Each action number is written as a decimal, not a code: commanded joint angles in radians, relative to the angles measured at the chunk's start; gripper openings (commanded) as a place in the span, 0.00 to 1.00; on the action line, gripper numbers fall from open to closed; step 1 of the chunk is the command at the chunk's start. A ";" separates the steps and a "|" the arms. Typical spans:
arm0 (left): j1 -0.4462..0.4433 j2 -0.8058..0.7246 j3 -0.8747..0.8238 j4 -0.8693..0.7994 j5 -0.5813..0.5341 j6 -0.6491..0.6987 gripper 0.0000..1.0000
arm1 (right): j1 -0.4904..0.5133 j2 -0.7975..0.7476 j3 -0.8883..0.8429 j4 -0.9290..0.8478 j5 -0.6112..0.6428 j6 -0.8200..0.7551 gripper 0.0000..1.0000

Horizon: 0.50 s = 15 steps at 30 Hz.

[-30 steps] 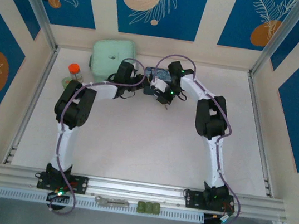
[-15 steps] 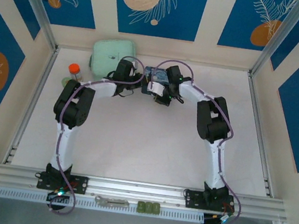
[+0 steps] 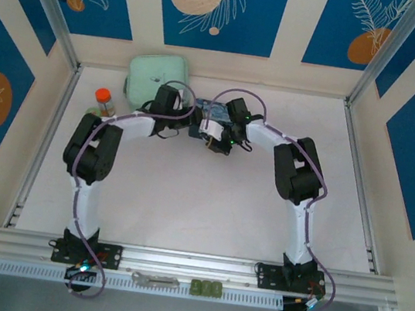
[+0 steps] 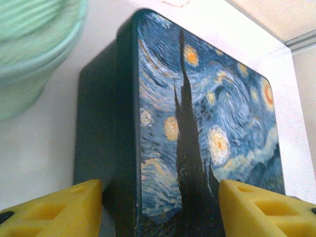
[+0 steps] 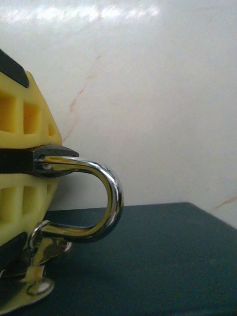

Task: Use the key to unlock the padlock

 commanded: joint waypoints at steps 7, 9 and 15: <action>-0.051 -0.151 -0.262 0.235 0.204 -0.127 0.67 | 0.045 -0.004 0.082 0.000 -0.092 0.096 0.00; -0.041 -0.136 -0.250 0.213 0.214 -0.132 0.75 | 0.046 0.010 0.099 -0.032 -0.097 0.103 0.00; -0.033 -0.253 -0.335 0.122 0.126 -0.038 0.78 | 0.034 0.055 0.204 -0.212 -0.158 0.169 0.00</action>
